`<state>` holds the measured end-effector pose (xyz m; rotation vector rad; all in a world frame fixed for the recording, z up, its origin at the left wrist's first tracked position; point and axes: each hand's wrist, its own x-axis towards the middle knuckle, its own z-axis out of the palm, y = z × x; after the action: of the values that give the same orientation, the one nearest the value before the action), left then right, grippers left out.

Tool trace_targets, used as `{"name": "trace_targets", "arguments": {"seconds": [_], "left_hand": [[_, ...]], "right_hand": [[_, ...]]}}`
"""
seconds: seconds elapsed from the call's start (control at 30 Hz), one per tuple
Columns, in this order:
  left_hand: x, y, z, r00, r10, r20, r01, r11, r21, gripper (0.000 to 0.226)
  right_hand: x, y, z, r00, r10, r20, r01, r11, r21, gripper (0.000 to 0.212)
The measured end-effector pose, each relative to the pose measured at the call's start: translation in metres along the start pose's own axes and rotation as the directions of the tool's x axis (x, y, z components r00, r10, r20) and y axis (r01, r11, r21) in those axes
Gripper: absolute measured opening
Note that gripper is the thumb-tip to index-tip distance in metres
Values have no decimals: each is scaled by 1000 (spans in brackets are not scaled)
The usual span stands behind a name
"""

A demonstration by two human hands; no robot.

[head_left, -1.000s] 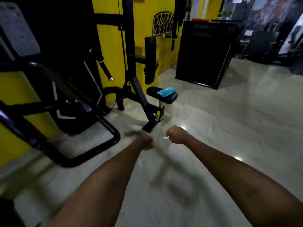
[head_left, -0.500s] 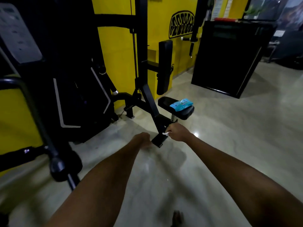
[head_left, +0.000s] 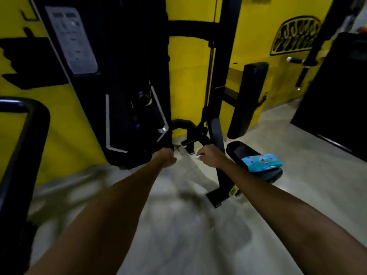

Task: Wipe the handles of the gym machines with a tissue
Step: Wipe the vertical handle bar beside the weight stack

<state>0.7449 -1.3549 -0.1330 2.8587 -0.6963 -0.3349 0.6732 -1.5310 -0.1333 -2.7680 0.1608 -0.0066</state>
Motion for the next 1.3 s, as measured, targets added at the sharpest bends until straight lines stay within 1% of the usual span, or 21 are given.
{"name": "trace_targets", "arguments": {"seconds": [0.03, 0.07, 0.13, 0.2, 0.3, 0.33, 0.4, 0.47, 0.57, 0.63, 0.67, 0.73, 0.83, 0.9, 0.97, 1.03, 1.07, 1.13, 1.2, 1.3], "left_hand": [[7, -1, -8, 996, -51, -70, 49, 998, -29, 35], [17, -2, -15, 979, -113, -168, 103, 992, -67, 40], [41, -7, -28, 915, -201, -350, 169, 978, -121, 57], [65, -12, -38, 854, -221, -471, 179, 975, -131, 70], [101, -17, -50, 757, -230, -611, 174, 973, -151, 77], [112, -19, -51, 710, -233, -664, 161, 972, -169, 76], [129, -21, -49, 574, -224, -788, 124, 975, -187, 71], [140, -26, -43, 456, -231, -860, 96, 973, -210, 65], [152, -30, -43, 308, -213, -927, 88, 977, -196, 59], [157, -32, -49, 240, -213, -947, 113, 975, -191, 60], [160, -32, -52, 223, -223, -949, 149, 970, -192, 63], [166, -29, -57, 214, -252, -944, 229, 952, -202, 73], [177, -25, -61, 204, -296, -933, 328, 919, -220, 83], [184, -20, -62, 192, -345, -919, 388, 887, -252, 85], [191, -16, -63, 175, -390, -904, 447, 850, -280, 85], [197, -10, -62, 128, -423, -897, 510, 804, -306, 82], [198, -9, -61, 105, -427, -898, 527, 790, -314, 78], [197, -13, -59, 79, -415, -906, 557, 773, -305, 71], [198, -16, -57, 66, -410, -910, 591, 751, -295, 66], [197, -15, -57, 69, -434, -898, 618, 725, -304, 65]], "right_hand": [[11, 2, 2, 1000, -22, 14, 22, 1000, 8, 22], [22, 3, 2, 998, -53, 29, 52, 998, 17, 25], [46, 4, 3, 992, -122, 43, 120, 992, 43, 28], [76, 7, 2, 985, -169, 29, 167, 983, 71, 22], [128, 12, 1, 974, -226, 15, 223, 970, 99, 24], [145, 12, -1, 970, -243, 13, 240, 964, 111, 27], [177, 12, -4, 961, -277, 13, 273, 953, 134, 28], [204, 13, -10, 949, -314, -3, 308, 927, 212, 21], [241, 10, -22, 927, -365, -86, 373, 870, 323, 17], [262, 5, -27, 926, -361, -109, 376, 859, 349, 17], [273, 1, -27, 926, -363, -108, 376, 856, 355, 19], [290, -6, -26, 915, -394, -91, 399, 843, 362, 19], [313, -20, -26, 872, -486, -51, 465, 793, 394, 19], [326, -27, -29, 827, -561, -48, 519, 727, 449, 19], [340, -31, -31, 764, -641, -75, 592, 649, 478, 20], [353, -30, -36, 697, -709, -105, 665, 585, 465, 22], [358, -28, -40, 675, -726, -130, 692, 561, 454, 22], [367, -25, -47, 655, -731, -194, 717, 520, 464, 23], [377, -20, -57, 635, -729, -256, 720, 438, 538, 21], [392, -22, -68, 661, -684, -308, 663, 340, 667, 16]]}}
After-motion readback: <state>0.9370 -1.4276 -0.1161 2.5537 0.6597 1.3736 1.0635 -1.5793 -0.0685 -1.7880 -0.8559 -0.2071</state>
